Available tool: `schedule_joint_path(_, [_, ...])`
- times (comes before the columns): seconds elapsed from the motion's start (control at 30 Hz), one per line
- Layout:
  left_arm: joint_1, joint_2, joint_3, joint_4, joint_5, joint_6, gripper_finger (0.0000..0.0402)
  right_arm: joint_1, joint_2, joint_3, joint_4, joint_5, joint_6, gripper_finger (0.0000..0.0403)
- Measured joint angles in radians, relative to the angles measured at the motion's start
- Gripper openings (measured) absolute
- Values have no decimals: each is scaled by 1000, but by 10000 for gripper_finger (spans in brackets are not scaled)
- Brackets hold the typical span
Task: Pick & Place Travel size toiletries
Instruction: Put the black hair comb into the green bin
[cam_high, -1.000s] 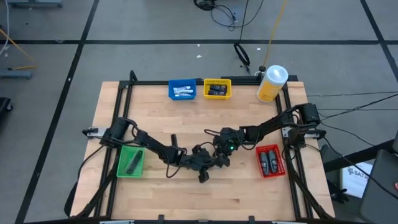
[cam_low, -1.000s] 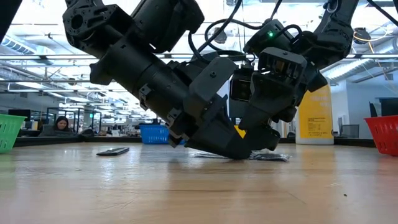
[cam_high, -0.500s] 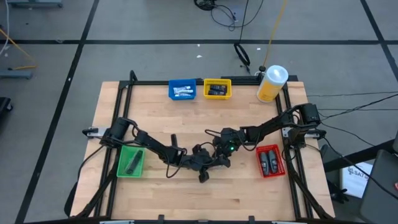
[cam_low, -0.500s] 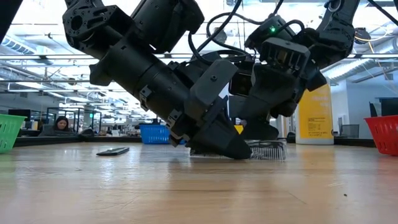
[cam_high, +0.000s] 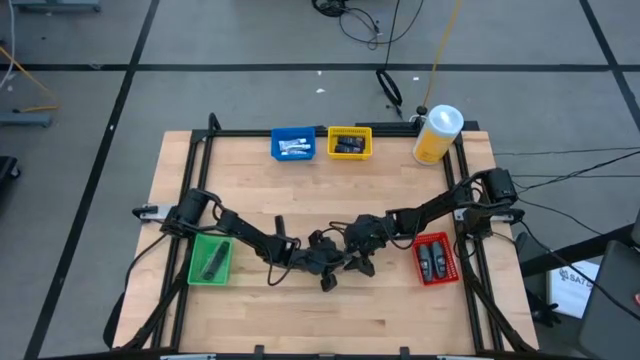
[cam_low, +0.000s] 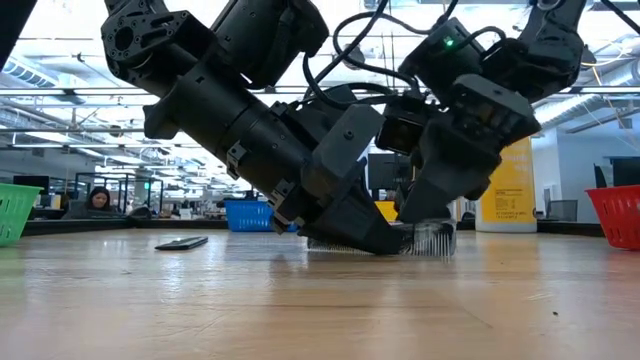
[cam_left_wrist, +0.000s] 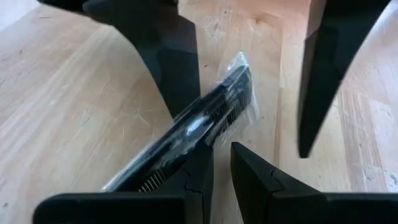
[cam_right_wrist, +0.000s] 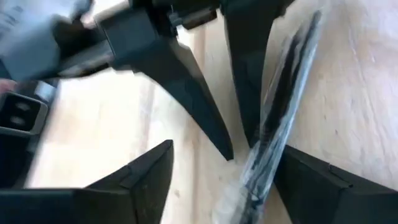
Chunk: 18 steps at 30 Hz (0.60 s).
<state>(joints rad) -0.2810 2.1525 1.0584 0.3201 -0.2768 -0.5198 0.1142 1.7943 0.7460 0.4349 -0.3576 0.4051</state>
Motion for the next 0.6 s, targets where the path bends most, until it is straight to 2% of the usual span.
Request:
schedule_joint_path(0.23, [0, 1, -1, 8, -3, 4, 62, 19, -2, 1, -39, 113, -61, 137])
schedule_joint_path(0.43, [1, 2, -5, 69, 56, 2, 62, 11, -4, 1, -59, 125, -97, 32])
schedule_joint_path(0.5, [1, -12, -3, 68, 81, 43, 63, 3, -22, 1, -91, 132, -103, 12])
schedule_joint_path(0.6, [2, -42, -3, 54, 146, 101, 63, -12, -64, 0, -145, 169, -130, 9])
